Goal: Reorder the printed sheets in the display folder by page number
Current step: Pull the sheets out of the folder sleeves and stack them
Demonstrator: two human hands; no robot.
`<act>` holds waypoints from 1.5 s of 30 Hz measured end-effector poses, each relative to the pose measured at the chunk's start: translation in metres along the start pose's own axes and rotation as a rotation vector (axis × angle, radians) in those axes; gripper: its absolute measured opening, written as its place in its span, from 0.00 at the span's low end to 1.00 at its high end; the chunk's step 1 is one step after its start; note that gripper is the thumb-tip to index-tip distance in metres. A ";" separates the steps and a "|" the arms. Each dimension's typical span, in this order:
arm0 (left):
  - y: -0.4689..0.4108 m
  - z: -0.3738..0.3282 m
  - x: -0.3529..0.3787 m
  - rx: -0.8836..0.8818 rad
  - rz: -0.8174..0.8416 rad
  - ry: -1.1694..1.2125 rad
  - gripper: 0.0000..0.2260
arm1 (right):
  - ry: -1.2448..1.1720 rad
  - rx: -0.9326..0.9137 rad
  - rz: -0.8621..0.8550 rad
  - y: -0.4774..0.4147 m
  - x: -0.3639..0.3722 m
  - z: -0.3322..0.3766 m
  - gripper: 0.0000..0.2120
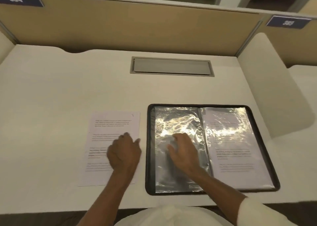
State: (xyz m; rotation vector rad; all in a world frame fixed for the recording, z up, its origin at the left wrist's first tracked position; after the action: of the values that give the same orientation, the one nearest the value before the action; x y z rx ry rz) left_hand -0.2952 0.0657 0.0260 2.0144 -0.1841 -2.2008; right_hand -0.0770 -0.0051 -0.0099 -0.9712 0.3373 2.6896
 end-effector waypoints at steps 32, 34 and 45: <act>0.121 -0.286 -0.006 0.072 0.278 0.713 0.28 | -0.255 -0.268 0.122 0.090 -0.172 -0.171 0.36; 0.117 -0.279 -0.010 -0.045 0.309 0.796 0.21 | -0.264 -0.356 0.214 0.090 -0.175 -0.163 0.42; 0.087 -0.161 0.000 -0.427 0.087 0.660 0.17 | -0.072 -0.103 -0.116 0.029 -0.201 -0.202 0.34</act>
State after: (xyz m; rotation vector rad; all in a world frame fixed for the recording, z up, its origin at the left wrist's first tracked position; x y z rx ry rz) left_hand -0.1327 -0.0173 0.0285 2.2678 0.2486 -1.2753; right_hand 0.1821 -0.1263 -0.0267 -0.8899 0.1255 2.6504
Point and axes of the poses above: each hand's wrist, its own y-axis away from the middle knuckle, its own x-axis out of the palm, z = x × y, the point moved 3 cm from there along -y, towards the middle knuckle, and after that the axes turned 15 degrees about -y, right-handed, at the moved point
